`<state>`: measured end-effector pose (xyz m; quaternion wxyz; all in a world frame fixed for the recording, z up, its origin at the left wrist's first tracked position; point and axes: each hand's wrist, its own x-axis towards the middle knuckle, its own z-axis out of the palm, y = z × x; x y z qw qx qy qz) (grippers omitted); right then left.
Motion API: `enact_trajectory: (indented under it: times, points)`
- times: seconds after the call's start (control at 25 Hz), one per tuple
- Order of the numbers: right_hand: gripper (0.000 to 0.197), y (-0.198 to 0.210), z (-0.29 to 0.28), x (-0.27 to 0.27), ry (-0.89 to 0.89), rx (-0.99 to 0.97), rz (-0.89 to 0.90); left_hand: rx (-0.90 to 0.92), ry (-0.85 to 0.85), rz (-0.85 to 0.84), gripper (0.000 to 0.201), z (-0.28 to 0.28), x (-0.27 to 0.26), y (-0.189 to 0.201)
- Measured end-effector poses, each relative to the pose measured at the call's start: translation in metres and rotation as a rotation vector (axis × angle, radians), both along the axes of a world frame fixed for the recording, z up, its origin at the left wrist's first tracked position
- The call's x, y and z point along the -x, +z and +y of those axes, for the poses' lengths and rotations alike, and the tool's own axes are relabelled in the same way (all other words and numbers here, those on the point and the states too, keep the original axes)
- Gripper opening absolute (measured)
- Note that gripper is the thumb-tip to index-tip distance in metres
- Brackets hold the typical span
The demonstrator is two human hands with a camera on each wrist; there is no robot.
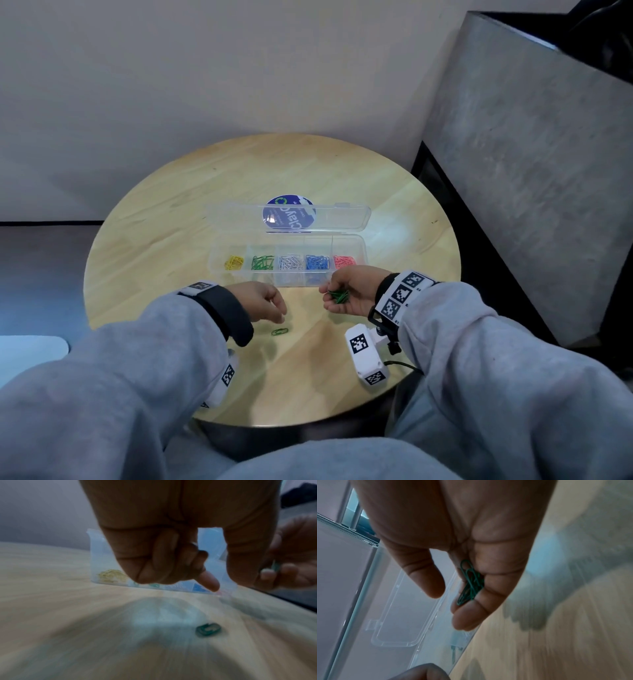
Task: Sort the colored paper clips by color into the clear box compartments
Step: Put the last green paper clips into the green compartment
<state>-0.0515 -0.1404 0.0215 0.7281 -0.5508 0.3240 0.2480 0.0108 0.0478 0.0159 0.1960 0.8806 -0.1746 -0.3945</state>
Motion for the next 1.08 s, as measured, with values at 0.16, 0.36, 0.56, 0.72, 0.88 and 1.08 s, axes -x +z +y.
enact_trajectory:
  times: [0.16,0.36,0.56,0.72,0.88,1.08]
  points:
    - [0.019,-0.001,0.001,0.002,-0.003,-0.021,0.007,-0.228,-0.211,-0.204,0.021,-0.008,0.003,-0.009]
    - [0.031,0.001,0.001,0.003,0.006,-0.035,0.019,-0.266,-0.258,-0.181,0.016,-0.018,0.005,-0.026]
    - [0.052,0.002,0.001,0.005,0.054,0.061,0.011,-0.285,-0.213,-0.093,0.014,-0.010,0.004,-0.024]
    - [0.048,0.003,-0.002,0.004,0.075,-0.001,0.017,0.020,0.196,0.120,0.019,-0.001,0.000,-0.005]
    - [0.045,0.012,0.006,-0.003,0.129,-0.030,0.001,0.352,0.541,0.216,0.026,0.010,-0.012,0.031]
    - [0.051,0.026,0.029,-0.027,0.134,-0.024,-0.088,0.467,0.716,0.161,0.027,0.019,-0.033,0.053]
